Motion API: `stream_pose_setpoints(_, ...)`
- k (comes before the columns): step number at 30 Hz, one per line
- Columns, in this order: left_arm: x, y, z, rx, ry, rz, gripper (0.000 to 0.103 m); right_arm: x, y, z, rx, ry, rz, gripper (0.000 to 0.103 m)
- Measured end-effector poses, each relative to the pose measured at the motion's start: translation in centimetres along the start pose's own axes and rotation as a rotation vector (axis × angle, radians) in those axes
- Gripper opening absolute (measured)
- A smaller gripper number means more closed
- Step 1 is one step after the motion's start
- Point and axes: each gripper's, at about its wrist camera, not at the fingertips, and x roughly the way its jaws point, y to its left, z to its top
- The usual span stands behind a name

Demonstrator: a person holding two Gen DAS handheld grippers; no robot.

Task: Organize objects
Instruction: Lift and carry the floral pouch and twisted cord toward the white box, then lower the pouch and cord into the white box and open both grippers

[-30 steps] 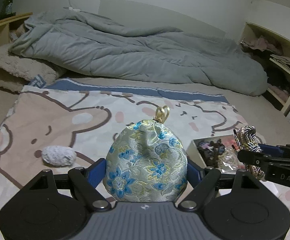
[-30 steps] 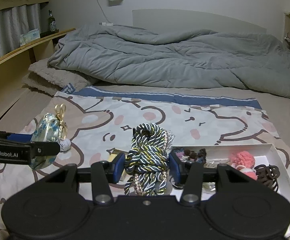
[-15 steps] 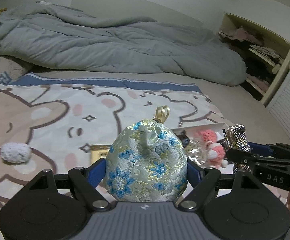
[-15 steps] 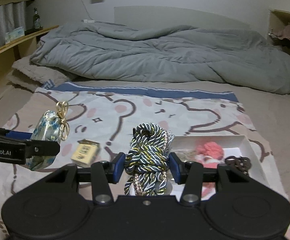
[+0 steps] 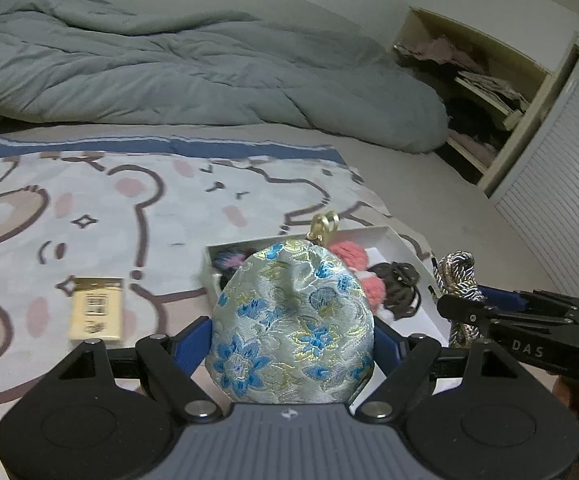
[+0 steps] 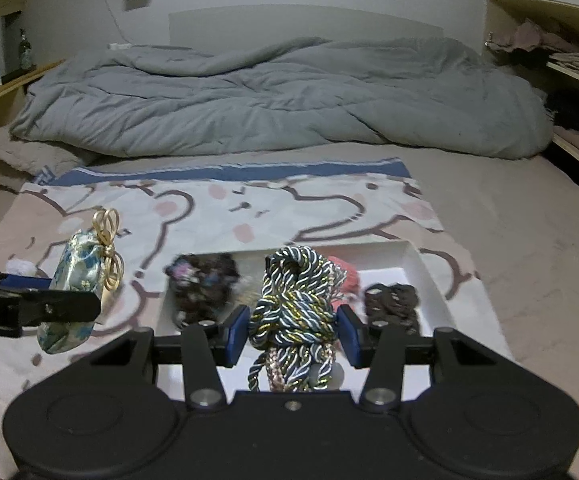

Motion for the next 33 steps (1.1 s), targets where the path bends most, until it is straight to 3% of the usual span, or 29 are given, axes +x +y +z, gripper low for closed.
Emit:
stream_pose_setpoints(16,6.5,-7.0,-2.1,-0.035,0.099,-0.126,0.082,2.4,-6.6,-2.9,0.002,0.073,-0.102,0.048)
stream_pose_setpoints(26,10.1,-7.9,-4.0,-0.167,0.121,-0.242,0.082,3.4,-7.3,-3.7,-0.068,0.111,-0.169,0.048)
stream_pose_setpoints(33,12.6,-7.2,-5.4,-0.281,0.147,-0.335,0.084,3.8,-8.1,-3.5,-0.046,0.118,-0.181,0.048)
